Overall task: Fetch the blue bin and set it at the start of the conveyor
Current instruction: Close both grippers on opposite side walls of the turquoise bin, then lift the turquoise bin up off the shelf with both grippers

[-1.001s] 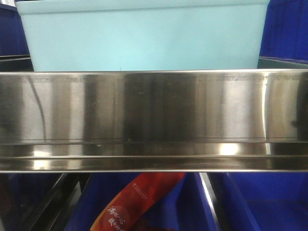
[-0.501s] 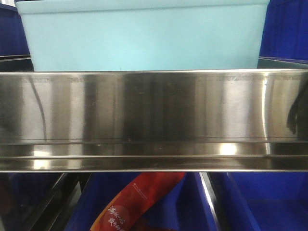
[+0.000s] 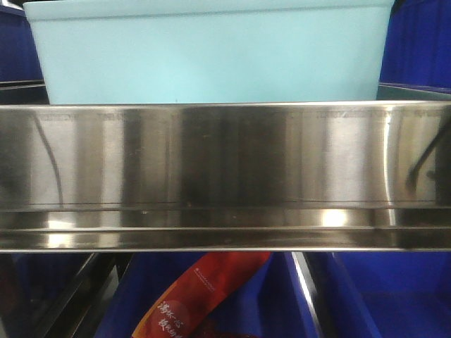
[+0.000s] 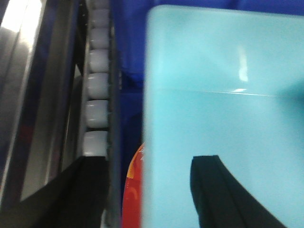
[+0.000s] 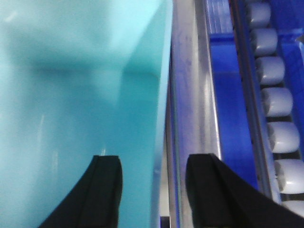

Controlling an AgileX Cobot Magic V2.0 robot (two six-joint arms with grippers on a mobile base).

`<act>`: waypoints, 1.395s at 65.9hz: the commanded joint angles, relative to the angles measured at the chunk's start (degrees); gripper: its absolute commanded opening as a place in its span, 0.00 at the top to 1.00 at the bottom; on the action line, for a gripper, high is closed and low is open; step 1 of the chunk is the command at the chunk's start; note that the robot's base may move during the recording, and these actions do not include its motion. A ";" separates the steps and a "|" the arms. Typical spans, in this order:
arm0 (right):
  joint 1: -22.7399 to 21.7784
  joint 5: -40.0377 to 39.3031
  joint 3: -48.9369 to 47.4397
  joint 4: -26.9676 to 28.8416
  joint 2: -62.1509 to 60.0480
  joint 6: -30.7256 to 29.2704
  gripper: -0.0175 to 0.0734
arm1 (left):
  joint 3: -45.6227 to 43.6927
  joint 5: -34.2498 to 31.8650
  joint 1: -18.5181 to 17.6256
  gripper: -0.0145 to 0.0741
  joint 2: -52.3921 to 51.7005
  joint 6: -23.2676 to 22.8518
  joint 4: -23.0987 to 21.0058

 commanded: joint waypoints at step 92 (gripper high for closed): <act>0.03 0.50 -0.37 -0.08 1.97 0.36 0.64 | -0.41 -2.35 0.45 0.53 1.29 1.67 -1.82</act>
